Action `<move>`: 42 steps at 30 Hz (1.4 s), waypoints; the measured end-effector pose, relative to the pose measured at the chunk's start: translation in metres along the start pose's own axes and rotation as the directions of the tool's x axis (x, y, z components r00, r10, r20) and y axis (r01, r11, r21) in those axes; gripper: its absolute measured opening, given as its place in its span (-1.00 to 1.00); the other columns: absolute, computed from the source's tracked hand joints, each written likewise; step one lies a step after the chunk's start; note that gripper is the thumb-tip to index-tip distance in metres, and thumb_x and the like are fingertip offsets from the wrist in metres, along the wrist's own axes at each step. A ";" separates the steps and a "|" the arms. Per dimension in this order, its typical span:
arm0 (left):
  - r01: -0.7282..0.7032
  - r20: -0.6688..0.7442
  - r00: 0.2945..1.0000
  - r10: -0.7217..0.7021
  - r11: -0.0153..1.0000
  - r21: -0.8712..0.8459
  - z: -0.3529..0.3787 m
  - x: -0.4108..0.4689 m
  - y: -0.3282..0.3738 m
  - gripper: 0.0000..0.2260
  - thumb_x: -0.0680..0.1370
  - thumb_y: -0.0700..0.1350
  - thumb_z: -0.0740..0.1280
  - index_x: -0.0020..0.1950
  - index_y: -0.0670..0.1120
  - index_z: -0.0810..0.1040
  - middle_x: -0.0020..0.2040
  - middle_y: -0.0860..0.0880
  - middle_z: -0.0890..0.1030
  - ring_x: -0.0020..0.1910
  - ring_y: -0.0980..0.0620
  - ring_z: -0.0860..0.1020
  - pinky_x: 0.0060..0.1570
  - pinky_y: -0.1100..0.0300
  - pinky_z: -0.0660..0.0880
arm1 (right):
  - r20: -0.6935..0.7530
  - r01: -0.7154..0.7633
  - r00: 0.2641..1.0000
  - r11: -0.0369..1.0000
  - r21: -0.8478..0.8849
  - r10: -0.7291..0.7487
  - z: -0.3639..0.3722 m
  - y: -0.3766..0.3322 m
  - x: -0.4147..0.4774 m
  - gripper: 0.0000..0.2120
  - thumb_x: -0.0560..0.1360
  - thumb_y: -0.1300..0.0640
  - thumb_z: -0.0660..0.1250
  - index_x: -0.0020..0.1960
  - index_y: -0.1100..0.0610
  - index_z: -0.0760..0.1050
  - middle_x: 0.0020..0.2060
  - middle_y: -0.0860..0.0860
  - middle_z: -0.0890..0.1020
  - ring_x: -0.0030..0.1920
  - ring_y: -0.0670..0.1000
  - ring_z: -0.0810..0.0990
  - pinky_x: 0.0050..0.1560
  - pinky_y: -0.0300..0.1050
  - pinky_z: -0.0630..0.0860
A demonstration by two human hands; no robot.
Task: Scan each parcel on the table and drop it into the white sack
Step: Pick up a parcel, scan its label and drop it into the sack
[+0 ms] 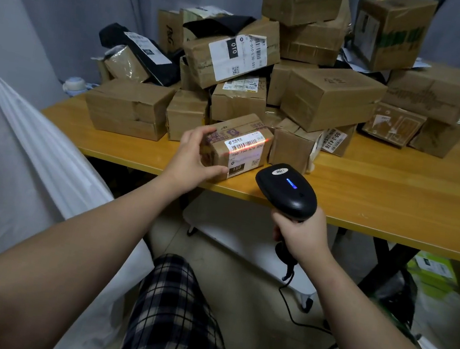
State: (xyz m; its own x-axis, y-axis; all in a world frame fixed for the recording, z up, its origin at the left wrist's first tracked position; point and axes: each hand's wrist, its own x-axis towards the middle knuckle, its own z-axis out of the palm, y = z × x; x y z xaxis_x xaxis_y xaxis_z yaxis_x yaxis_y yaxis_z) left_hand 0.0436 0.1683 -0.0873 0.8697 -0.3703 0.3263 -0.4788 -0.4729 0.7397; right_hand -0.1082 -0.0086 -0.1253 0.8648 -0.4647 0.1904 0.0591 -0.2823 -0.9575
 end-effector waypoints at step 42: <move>0.792 -0.363 0.146 -0.920 0.329 -0.514 -0.126 -0.197 -0.343 -0.62 0.37 -0.01 0.55 -0.04 -0.14 0.42 -0.18 -0.10 0.54 -0.09 -0.14 0.57 -0.25 0.13 0.48 | 0.765 0.246 0.600 0.857 -0.454 0.233 0.337 0.019 -0.004 -0.79 0.41 -0.04 0.42 -0.25 -0.08 0.38 -0.44 -0.09 0.48 -0.40 -0.13 0.48 -0.40 -0.25 0.35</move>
State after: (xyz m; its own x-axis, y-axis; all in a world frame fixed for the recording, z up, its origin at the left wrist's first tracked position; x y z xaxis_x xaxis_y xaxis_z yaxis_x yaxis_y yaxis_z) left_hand 0.0515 0.5036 -0.3312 0.6112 0.6712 -0.4194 0.5931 -0.0376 0.8043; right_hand 0.0576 0.2702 -0.2170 0.9143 0.2977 -0.2745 0.0373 -0.7368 -0.6751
